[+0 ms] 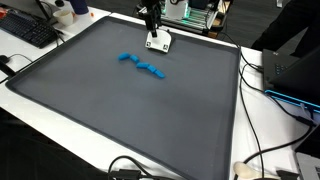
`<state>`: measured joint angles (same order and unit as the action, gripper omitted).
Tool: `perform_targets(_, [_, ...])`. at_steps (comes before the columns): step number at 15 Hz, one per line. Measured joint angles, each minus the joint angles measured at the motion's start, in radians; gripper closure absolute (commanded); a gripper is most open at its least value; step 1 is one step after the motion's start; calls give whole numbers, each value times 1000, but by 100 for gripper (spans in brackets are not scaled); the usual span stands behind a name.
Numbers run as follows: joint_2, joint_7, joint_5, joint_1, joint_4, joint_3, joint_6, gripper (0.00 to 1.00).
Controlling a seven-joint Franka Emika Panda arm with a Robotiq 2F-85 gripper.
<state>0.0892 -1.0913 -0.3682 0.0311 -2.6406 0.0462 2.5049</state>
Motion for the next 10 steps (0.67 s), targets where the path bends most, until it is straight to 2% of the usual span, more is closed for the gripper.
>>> perform_targets(6, [87, -33, 160, -9, 68, 4, -143, 0])
perform_targets(10, [119, 125, 207, -7, 129, 9, -166, 0])
